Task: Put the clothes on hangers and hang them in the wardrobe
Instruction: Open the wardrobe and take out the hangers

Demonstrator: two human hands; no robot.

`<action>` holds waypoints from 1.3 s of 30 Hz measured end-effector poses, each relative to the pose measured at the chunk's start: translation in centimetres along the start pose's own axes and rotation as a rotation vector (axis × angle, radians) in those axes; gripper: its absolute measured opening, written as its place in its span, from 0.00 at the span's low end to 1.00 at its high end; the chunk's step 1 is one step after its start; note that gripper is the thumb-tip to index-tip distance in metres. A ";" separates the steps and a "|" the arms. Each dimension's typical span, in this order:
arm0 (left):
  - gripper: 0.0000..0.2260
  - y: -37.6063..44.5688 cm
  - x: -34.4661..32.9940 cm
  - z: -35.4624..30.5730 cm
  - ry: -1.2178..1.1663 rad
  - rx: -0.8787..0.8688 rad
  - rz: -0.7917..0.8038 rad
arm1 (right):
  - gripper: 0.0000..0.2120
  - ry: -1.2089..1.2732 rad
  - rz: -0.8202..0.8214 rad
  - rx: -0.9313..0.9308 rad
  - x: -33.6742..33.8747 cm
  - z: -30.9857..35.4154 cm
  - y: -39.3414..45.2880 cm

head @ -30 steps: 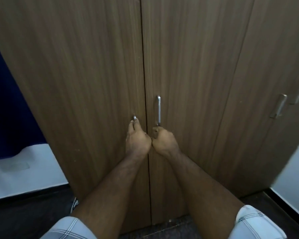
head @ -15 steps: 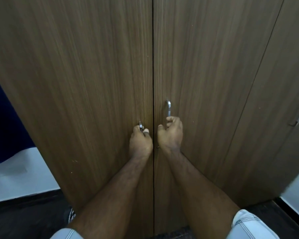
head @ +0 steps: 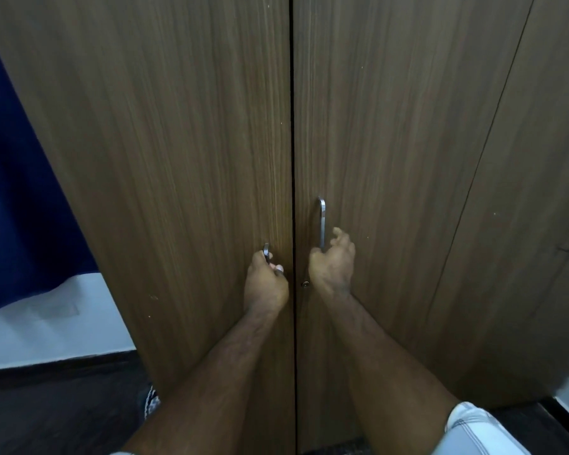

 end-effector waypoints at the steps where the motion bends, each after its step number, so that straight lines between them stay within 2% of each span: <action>1: 0.12 -0.6 0.3 -0.1 -0.004 -0.001 -0.006 | 0.24 -0.005 -0.061 0.038 0.3 0.2 -1.1; 2: 0.11 -1.2 0.6 -0.2 -0.006 -0.002 -0.015 | 0.21 -0.006 -0.066 0.086 0.2 0.5 -2.2; 4: 0.10 -2.8 1.5 -0.4 -0.012 -0.009 -0.042 | 0.17 0.014 0.068 0.175 -0.4 1.6 -4.2; 7: 0.09 -5.3 3.1 -0.7 -0.015 -0.015 -0.053 | 0.21 0.056 0.246 0.173 -0.6 2.9 -6.3; 9: 0.10 -6.9 4.1 -0.6 -0.010 -0.012 -0.049 | 0.19 0.052 0.255 0.176 -0.1 3.1 -7.4; 11: 0.17 -8.7 4.9 -0.3 -0.001 -0.017 -0.048 | 0.15 0.056 0.247 0.201 0.5 2.9 -8.5; 13: 0.29 -10.8 5.7 0.0 0.072 -0.045 -0.093 | 0.14 0.041 0.241 0.210 1.2 3.0 -9.5; 14: 0.34 -12.0 6.0 0.2 0.135 -0.083 -0.134 | 0.15 0.030 0.228 0.218 1.5 3.1 -9.9; 16: 0.37 -13.8 6.6 0.1 0.223 -0.197 -0.158 | 0.19 0.016 0.211 0.211 1.9 3.5 -11.1; 20: 0.35 -15.8 7.9 -0.3 0.133 -0.243 -0.009 | 0.21 0.012 0.193 0.194 2.7 4.2 -14.5; 23: 0.35 -17.4 9.9 -0.1 0.113 -0.271 -0.014 | 0.19 0.028 0.188 0.200 3.5 4.9 -18.1; 31: 0.30 -22.2 19.0 2.0 0.091 -0.230 -0.143 | 0.16 0.027 0.172 0.224 2.4 9.0 -29.2; 36: 0.19 -23.6 25.6 3.9 0.105 -0.269 -0.259 | 0.13 -0.085 0.263 0.294 0.5 12.9 -35.3; 39: 0.19 -24.2 29.0 4.9 0.139 -0.256 -0.317 | 0.11 -0.152 0.310 0.346 -0.9 15.3 -38.3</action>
Point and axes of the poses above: each hand's wrist, its own y-axis towards the middle knuckle, its own x-axis out of the back of the hand, z = x × y, the point moved 3 cm from there along y, towards the middle knuckle, and after that the axes turned 12 degrees about -y, right-handed, at the moved point
